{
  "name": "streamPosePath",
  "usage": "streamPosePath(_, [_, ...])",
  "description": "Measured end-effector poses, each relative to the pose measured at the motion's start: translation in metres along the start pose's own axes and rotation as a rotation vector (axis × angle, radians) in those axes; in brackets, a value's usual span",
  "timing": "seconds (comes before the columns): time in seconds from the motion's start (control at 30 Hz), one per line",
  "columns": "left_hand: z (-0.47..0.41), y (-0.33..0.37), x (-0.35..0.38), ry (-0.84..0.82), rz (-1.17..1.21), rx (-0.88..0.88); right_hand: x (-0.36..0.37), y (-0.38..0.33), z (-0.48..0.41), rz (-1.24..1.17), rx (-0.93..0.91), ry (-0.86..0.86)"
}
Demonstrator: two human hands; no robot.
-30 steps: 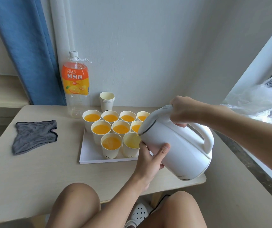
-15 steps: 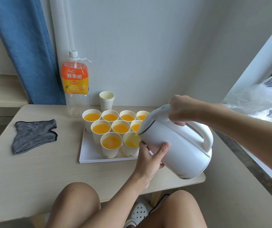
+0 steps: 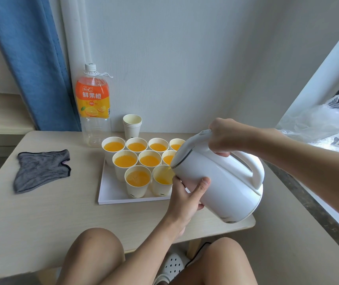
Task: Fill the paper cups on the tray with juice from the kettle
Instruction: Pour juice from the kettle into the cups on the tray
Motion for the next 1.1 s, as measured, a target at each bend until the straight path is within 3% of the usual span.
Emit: streamPosePath(1.1, [-0.0053,-0.0047,-0.0015,-0.016,-0.005,0.006,-0.0007,-0.0041,-0.0019,0.037,-0.005,-0.005])
Point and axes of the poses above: each hand's wrist, its own z-axis away from the middle knuckle, its own x-axis out of the palm, y = z × x, the point moved 3 cm from there along -z, towards the middle knuckle, and after that the axes turned 9 degrees about -x, right-handed, at the moved point
